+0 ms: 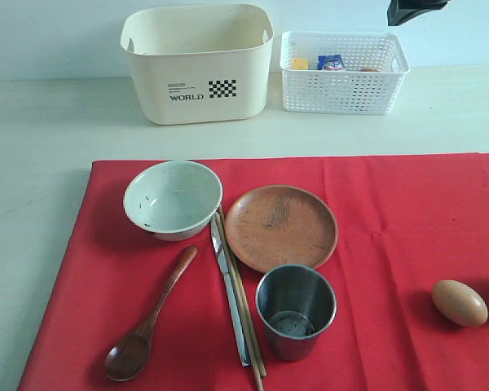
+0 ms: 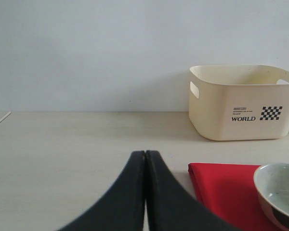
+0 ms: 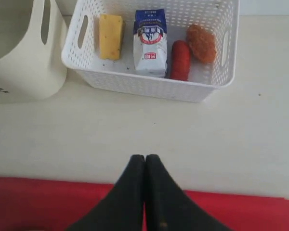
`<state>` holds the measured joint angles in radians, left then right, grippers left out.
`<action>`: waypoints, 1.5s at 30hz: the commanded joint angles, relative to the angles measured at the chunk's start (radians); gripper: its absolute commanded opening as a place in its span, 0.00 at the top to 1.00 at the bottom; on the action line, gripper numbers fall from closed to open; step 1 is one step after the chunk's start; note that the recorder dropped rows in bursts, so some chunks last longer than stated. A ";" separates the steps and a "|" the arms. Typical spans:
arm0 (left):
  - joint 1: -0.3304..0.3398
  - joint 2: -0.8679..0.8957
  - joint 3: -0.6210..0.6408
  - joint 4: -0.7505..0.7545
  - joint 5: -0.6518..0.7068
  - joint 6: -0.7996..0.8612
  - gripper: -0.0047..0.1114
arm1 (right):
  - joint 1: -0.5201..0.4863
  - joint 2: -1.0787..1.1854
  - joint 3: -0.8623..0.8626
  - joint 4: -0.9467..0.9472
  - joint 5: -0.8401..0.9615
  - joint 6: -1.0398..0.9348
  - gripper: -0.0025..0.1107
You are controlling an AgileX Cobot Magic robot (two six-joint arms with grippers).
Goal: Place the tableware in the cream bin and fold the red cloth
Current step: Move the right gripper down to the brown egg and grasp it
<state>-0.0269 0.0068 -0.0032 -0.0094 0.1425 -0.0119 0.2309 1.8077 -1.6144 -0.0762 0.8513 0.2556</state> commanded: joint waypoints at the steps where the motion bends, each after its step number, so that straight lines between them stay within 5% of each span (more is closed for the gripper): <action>1: 0.001 -0.007 0.003 -0.012 -0.002 -0.003 0.95 | 0.002 -0.064 0.089 -0.010 -0.016 0.008 0.98; 19: 0.001 -0.007 0.003 -0.012 -0.002 -0.003 0.95 | 0.002 -0.414 0.576 -0.002 -0.008 -0.029 0.98; 34: 0.001 -0.007 0.003 -0.012 -0.002 -0.003 0.95 | 0.044 -0.444 0.893 0.069 0.026 -0.129 0.97; 37: 0.001 -0.007 0.003 -0.012 -0.002 -0.003 0.95 | 0.065 -0.438 0.893 0.036 0.039 -0.088 0.88; 45: 0.001 -0.007 0.003 -0.012 -0.002 -0.003 0.95 | 0.066 -0.371 0.893 0.030 0.059 -0.078 0.47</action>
<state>-0.0269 0.0068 -0.0032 -0.0094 0.1425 -0.0119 0.2929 1.4171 -0.7238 -0.0391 0.9094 0.1862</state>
